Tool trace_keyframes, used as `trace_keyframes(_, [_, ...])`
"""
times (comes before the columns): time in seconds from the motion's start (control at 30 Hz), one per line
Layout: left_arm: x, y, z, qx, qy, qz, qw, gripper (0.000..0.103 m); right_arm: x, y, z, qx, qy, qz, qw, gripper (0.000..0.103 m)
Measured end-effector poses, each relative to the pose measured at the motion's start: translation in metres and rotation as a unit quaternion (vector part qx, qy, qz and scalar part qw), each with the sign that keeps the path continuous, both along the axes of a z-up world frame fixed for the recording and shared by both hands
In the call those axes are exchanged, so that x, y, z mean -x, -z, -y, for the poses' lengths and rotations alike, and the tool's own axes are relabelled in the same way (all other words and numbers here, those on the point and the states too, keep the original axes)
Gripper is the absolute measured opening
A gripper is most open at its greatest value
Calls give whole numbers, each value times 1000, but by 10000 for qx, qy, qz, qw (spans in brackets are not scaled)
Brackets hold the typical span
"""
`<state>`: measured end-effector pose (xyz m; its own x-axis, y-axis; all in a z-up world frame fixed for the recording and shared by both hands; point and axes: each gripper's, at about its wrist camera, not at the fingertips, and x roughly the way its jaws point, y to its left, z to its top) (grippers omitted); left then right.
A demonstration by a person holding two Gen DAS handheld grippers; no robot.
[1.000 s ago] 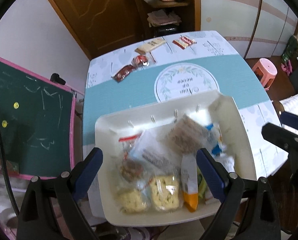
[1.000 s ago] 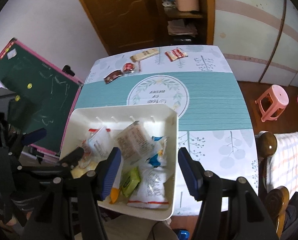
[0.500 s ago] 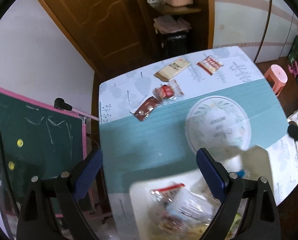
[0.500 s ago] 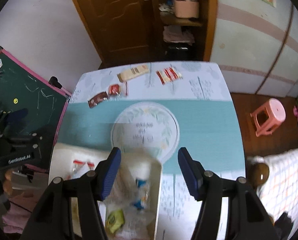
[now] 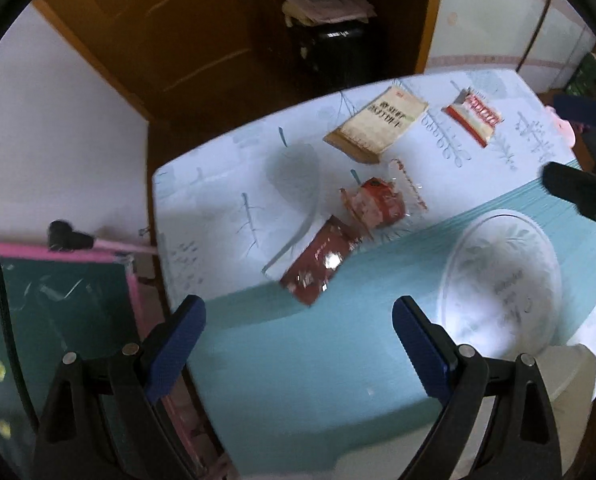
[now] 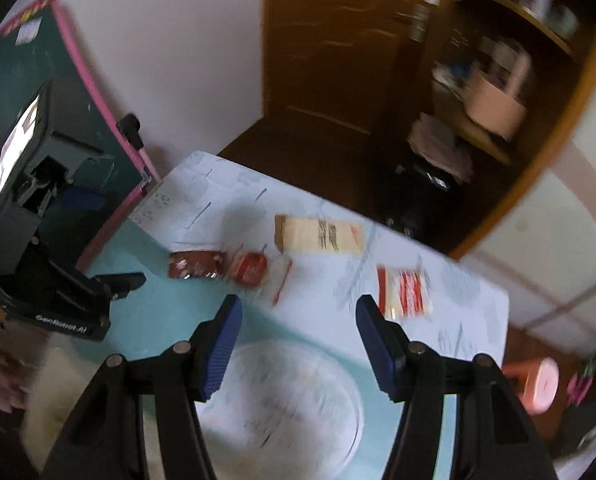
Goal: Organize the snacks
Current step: 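Grasp the brown candy wrapper with the left gripper while the right grasps the red-orange pack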
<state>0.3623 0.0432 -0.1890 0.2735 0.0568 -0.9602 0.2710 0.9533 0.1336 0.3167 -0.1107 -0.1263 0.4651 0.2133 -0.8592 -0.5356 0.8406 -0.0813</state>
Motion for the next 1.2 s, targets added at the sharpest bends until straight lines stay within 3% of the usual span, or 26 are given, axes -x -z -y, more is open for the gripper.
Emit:
trace_keyframes(0.33, [-46,83,-12,403,283,-463,9977,94,-50,98,-49,50,-843,-539,9950,59])
trace_keyframes(0.53, [-59,104,-24,818,191,-529,9951,94,-61,125,-60,-207,-1051,-731,9916,60])
trace_keyframes(0.77, [-58,112,-20,681,653,-384,9948,85,-65,140,-75,-330,-1492,-861,9845,61])
trace_keyframes(0.97, [-57,107,-26,764,657,-177,9948,61,-62,152,-72,-144,-1673,-893,9817,67])
trace_keyframes(1.07, [-56,105,-26,790,599,-128,9950,40,-55,154,-68,-98,-1643,-785,9832,67])
trace_keyframes(1.2, [-51,106,-19,737,484,-231,9958,34,-46,154,-66,-60,-1537,-679,9858,58])
